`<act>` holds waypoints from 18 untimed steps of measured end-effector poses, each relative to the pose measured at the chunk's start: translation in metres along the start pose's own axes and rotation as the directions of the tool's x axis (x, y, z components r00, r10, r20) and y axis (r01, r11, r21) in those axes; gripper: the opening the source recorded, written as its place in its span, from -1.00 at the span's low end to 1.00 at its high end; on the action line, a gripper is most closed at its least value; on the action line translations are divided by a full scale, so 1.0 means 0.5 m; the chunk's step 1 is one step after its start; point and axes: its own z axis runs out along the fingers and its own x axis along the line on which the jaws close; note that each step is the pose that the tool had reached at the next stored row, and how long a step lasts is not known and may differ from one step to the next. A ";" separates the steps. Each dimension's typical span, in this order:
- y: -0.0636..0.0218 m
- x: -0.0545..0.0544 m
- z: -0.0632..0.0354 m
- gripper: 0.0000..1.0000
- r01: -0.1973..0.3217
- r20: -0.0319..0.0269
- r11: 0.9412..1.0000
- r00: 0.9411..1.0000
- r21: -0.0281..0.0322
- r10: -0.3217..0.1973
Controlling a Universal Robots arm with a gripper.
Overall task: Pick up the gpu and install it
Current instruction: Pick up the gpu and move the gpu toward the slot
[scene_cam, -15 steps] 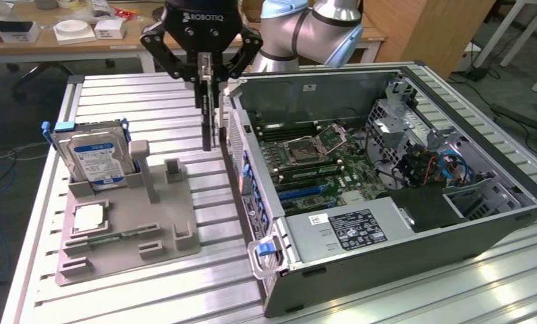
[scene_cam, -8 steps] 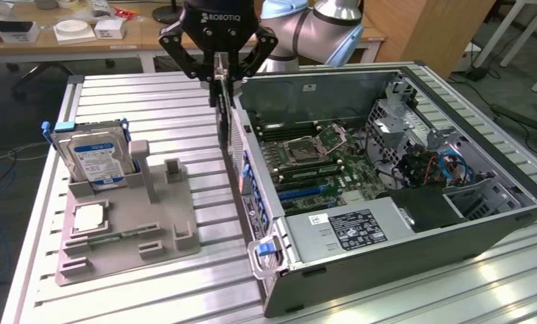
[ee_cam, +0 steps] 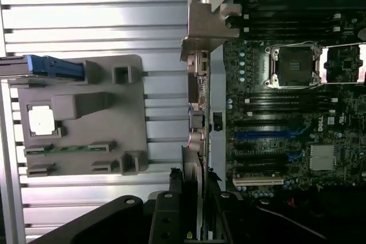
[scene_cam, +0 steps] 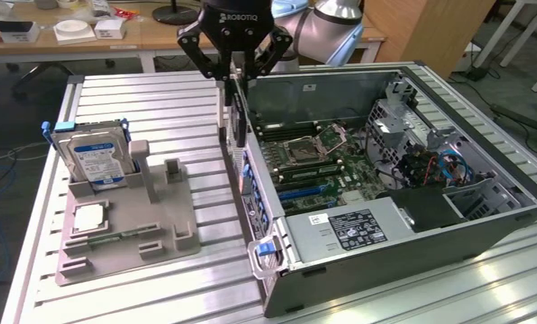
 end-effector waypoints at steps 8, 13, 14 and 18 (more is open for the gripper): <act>0.002 -0.039 0.000 -0.47 0.037 0.001 0.999 0.999 0.000 -0.037; 0.003 -0.066 0.000 -0.47 0.060 0.002 0.998 0.998 0.000 -0.060; 0.003 -0.071 0.000 -0.47 0.064 0.002 0.998 0.998 0.000 -0.064; 0.004 -0.093 0.001 -0.47 0.081 0.002 0.997 0.997 0.000 -0.081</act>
